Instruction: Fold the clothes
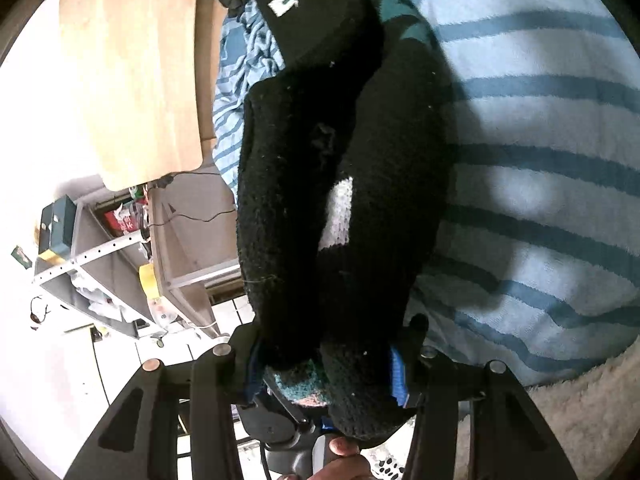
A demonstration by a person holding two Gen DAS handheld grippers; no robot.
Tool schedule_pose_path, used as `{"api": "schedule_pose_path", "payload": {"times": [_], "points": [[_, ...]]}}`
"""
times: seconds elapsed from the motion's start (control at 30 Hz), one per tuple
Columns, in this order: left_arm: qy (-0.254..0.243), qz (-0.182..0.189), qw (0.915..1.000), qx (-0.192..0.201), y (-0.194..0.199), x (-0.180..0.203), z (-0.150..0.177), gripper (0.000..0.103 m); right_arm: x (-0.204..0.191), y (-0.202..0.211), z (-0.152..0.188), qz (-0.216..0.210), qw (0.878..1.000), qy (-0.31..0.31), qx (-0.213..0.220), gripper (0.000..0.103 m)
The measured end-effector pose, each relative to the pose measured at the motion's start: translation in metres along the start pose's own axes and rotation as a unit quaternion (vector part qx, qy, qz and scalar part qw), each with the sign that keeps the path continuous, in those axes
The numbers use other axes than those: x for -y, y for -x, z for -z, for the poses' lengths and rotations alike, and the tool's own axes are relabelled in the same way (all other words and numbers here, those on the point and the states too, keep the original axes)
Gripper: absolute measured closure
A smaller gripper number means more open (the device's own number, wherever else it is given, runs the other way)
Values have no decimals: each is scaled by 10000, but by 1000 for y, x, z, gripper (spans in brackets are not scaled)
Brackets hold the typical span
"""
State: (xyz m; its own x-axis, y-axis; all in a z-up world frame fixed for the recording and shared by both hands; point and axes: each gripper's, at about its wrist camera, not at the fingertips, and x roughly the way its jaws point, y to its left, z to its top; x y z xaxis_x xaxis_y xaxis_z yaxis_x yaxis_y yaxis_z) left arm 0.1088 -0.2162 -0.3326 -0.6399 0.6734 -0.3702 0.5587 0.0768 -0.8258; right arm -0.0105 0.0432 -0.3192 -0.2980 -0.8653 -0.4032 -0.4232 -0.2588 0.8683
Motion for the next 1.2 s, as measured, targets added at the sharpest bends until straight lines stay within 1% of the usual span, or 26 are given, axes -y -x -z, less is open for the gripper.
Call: {"api": "schedule_pose_path", "payload": {"times": [0.03,0.07,0.1,0.13,0.17,0.2,0.23,0.3,0.33,0.37,0.47,0.57,0.6,0.7,0.8,0.83,0.9,0.93,1.03,1.07,1.1,1.13,1.17,1.2], "points": [[-127,-9,9999,-27,-3,4,1,23,3,-1,0,-4,10000,-32,-6,51],[-226,-86,9997,35,-2,7,1,25,4,1,2,7,10000,-43,-14,51],[-324,-164,9993,97,-1,10,1,33,5,6,4,67,10000,-15,-41,51],[-417,-245,9987,149,0,13,0,44,4,5,3,190,9998,34,-88,50],[-476,-354,9981,138,0,14,-1,50,1,2,2,358,9992,84,-129,44],[-524,-473,9974,116,0,15,-3,54,0,4,2,555,9983,112,-168,40],[-539,-523,9971,122,2,16,-3,57,-3,8,1,737,9971,146,-135,36],[-678,-652,9955,128,4,19,-3,59,-10,24,-4,1029,9943,259,129,29],[-788,-728,9941,128,5,22,-3,61,-14,31,-6,1174,9922,316,261,23],[-898,-804,9926,129,7,25,-3,61,-17,34,-10,1267,9907,362,339,18],[-1223,-1016,9872,131,9,30,-3,64,-29,28,-25,1348,9891,458,377,15],[-1452,-1249,9814,130,11,37,0,64,-41,22,-39,1429,9873,555,414,15],[-1534,-1334,9790,130,11,41,1,65,-47,13,-43,1460,9870,567,364,15],[-1616,-1431,9763,121,7,49,-4,65,-49,-16,-51,1513,9868,565,110,15],[-1670,-1496,9745,93,5,54,-7,65,-44,-28,-59,1797,9813,686,126,12],[-1634,-1477,9754,78,5,53,-8,65,-39,-32,-63,1855,9800,708,99,8],[-1571,-1432,9771,50,5,53,-9,65,-29,-41,-71,1755,9828,575,-21,5],[-1559,-1417,9776,37,6,53,-10,65,-25,-46,-74,1616,9857,469,-54,1],[-1552,-1422,9776,13,8,54,-10,66,-4,-49,-77,1052,9941,245,-44,1],[-1566,-1452,9769,4,9,54,-10,66,2,-51,-77,860,9961,199,4,4],[-1601,-1545,9749,-4,9,55,-10,67,6,-53,-75,701,9974,136,45,10],[-1646,-1641,9726,1,10,57,-11,68,8,-55,-72,583,9983,51,77,20],[-1693,-1719,9705,3,12,59,-12,68,7,-56,-69,500,9986,29,141,26],[-1747,-1686,9701,-23,15,61,-14,69,5,-54,-63,462,9986,88,244,29]]}}
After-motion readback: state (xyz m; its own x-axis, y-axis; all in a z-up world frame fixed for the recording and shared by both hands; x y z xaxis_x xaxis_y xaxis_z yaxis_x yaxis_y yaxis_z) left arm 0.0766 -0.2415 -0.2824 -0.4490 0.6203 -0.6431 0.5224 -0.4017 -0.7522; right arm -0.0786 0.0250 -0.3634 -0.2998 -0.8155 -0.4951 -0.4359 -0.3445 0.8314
